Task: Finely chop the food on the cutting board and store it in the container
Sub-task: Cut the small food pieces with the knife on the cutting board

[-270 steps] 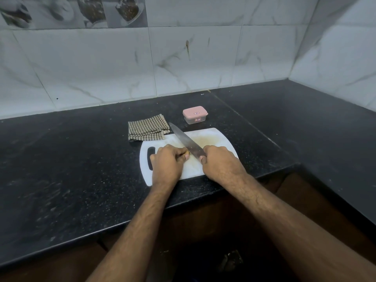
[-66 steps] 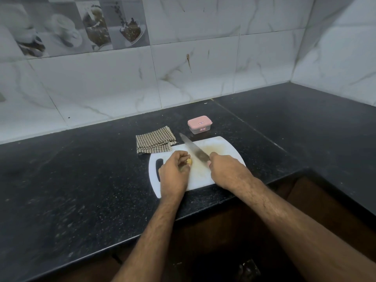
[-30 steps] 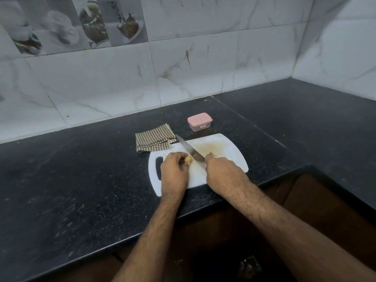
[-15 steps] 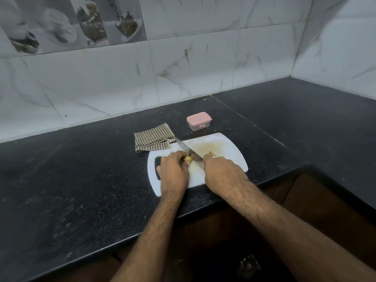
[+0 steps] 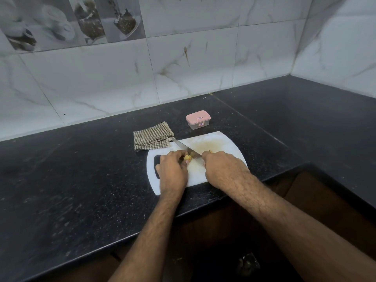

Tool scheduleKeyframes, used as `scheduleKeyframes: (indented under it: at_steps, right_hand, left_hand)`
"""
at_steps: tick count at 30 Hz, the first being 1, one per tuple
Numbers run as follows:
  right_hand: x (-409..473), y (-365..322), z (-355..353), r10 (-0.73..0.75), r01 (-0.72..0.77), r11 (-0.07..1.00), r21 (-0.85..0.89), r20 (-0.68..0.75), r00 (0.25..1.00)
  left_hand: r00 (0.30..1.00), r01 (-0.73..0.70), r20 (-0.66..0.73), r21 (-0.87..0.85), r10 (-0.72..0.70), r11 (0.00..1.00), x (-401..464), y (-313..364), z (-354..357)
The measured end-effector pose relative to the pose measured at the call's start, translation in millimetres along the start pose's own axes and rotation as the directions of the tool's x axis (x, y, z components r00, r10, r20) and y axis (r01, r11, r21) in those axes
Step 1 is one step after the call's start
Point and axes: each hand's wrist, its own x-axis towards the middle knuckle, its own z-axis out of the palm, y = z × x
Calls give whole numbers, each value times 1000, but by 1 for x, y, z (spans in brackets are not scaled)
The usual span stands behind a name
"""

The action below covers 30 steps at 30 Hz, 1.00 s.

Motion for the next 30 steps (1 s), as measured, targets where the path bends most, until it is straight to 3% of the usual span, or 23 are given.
scheduleKeyframes:
  at_steps: [9, 25, 30]
  right_hand:
    - [4, 1, -3, 7, -10, 999, 48, 66, 998]
    - [26, -2, -3, 3, 10, 996, -84, 151, 989]
    - [25, 3, 3, -16, 23, 999, -46, 141, 990]
  left_hand:
    - [1000, 18, -14, -32, -19, 999, 0, 0, 0]
    - [999, -1, -34, -80, -2, 997, 3, -8, 5]
    - [999, -10, -40, -57, 8, 998, 3, -8, 6]
